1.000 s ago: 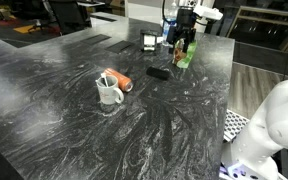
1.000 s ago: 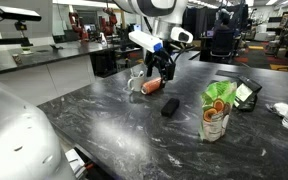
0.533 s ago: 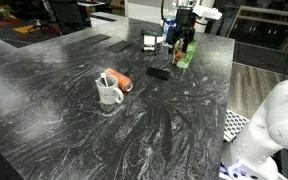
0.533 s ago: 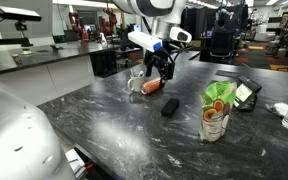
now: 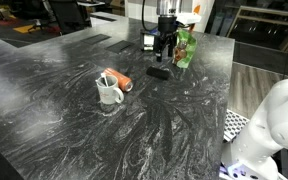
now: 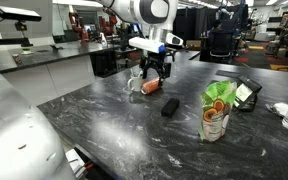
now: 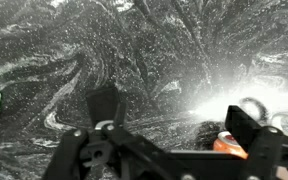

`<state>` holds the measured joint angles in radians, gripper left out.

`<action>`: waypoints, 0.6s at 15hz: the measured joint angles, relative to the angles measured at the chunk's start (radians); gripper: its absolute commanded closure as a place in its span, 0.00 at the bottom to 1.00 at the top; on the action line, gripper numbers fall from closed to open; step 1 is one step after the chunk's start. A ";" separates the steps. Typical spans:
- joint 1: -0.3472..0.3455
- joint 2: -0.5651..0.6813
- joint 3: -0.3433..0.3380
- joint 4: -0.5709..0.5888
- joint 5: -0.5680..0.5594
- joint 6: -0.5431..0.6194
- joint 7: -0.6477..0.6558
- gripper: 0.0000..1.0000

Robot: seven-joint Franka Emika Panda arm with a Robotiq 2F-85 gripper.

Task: Put the orange can upright

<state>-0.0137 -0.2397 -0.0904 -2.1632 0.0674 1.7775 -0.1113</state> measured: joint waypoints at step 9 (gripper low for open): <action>0.044 0.093 0.097 0.019 -0.007 0.210 0.173 0.00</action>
<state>0.0306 -0.1465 0.0068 -2.1438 0.0607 1.9874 0.0621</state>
